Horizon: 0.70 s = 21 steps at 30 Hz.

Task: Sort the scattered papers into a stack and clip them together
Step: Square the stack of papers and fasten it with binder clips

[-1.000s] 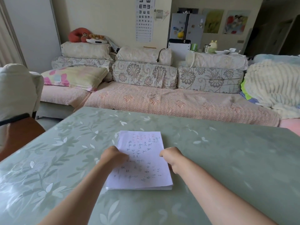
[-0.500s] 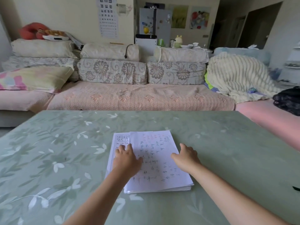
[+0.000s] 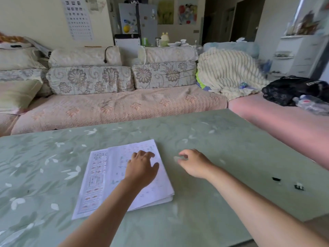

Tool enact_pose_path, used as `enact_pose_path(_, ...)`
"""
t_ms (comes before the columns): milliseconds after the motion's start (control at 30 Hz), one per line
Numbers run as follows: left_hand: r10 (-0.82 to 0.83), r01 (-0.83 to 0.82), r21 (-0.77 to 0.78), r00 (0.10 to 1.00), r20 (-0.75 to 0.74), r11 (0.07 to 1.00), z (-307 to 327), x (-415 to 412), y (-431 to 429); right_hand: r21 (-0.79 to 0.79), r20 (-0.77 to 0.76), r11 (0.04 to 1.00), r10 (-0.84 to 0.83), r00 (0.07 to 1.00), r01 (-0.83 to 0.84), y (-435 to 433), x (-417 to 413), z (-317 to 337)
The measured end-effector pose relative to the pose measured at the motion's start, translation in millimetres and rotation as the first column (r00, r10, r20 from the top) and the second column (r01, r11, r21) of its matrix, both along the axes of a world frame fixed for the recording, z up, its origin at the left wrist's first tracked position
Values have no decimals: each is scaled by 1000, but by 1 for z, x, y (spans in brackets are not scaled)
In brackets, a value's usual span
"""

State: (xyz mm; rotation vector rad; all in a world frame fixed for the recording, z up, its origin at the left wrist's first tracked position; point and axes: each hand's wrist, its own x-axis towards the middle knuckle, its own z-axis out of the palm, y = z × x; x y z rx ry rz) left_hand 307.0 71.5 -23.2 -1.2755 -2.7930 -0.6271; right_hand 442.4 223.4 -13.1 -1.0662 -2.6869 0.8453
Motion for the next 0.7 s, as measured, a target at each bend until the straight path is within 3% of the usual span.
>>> enact_pose_path(167, -253, 246, 95, 964, 82, 965, 3, 72, 86, 124, -7, 983, -138, 990, 138, 63, 98, 0)
enact_pose_path(333, -443, 433, 92, 885, 144, 897, -2, 155, 158, 281, 106, 916, -327, 939, 287, 108, 190, -3)
enact_pose_path(567, -604, 610, 14, 782, 156, 793, -21, 232, 221, 179, 281, 884, -466, 839, 432, 139, 247, -12)
enact_pose_path(700, -679, 679, -100, 733, 41, 727, -32, 249, 234, 95, 185, 896, -443, 877, 433, 147, 251, -24)
